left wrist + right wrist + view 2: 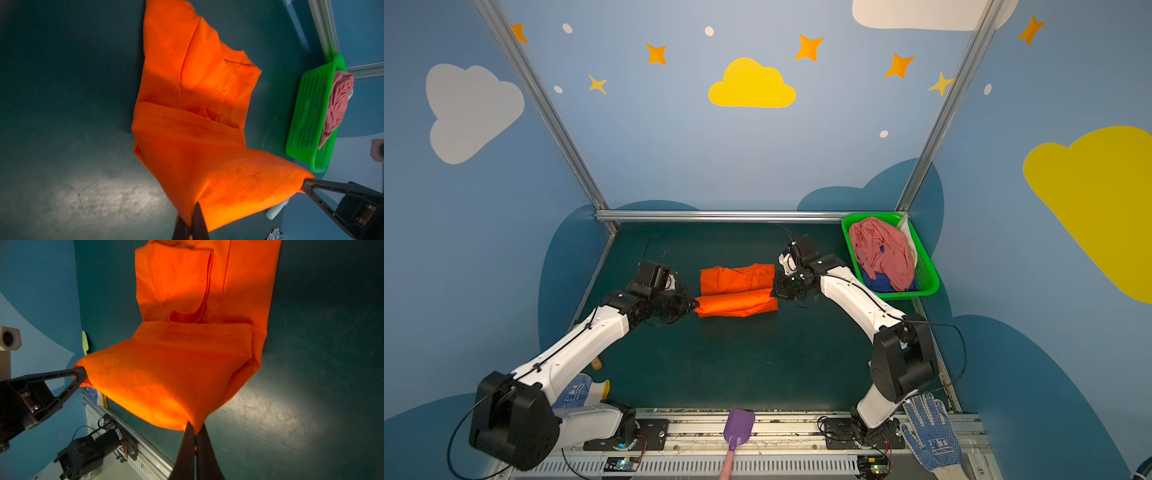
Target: Fold and stack the t-shirts
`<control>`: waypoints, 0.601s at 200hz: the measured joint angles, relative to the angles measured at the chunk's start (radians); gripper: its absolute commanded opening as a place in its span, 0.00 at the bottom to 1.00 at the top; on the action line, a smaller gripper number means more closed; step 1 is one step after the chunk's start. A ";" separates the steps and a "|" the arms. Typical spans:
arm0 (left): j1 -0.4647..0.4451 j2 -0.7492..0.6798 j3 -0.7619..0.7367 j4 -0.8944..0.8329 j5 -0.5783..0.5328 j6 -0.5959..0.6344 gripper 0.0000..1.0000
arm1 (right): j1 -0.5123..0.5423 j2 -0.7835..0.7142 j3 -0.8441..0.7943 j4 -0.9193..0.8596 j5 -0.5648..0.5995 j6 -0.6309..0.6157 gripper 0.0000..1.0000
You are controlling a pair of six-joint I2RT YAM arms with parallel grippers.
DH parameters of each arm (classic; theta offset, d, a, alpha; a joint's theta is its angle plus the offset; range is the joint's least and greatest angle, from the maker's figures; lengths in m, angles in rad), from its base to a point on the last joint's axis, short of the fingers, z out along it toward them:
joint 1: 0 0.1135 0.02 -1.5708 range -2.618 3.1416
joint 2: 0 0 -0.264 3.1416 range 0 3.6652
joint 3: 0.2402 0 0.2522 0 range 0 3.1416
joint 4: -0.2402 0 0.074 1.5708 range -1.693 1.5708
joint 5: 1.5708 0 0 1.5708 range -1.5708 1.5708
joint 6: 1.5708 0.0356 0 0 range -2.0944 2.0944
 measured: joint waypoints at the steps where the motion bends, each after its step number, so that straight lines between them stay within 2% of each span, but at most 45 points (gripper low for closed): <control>1: 0.002 0.003 0.003 0.000 0.000 0.000 0.05 | -0.001 0.003 0.004 -0.001 0.000 0.000 0.00; 86: 0.114 0.443 0.392 -0.011 0.104 0.140 0.09 | -0.092 0.439 0.529 -0.100 -0.075 -0.067 0.00; 120: 0.143 0.627 0.534 -0.017 0.149 0.169 0.10 | -0.129 0.591 0.668 -0.141 -0.108 -0.074 0.00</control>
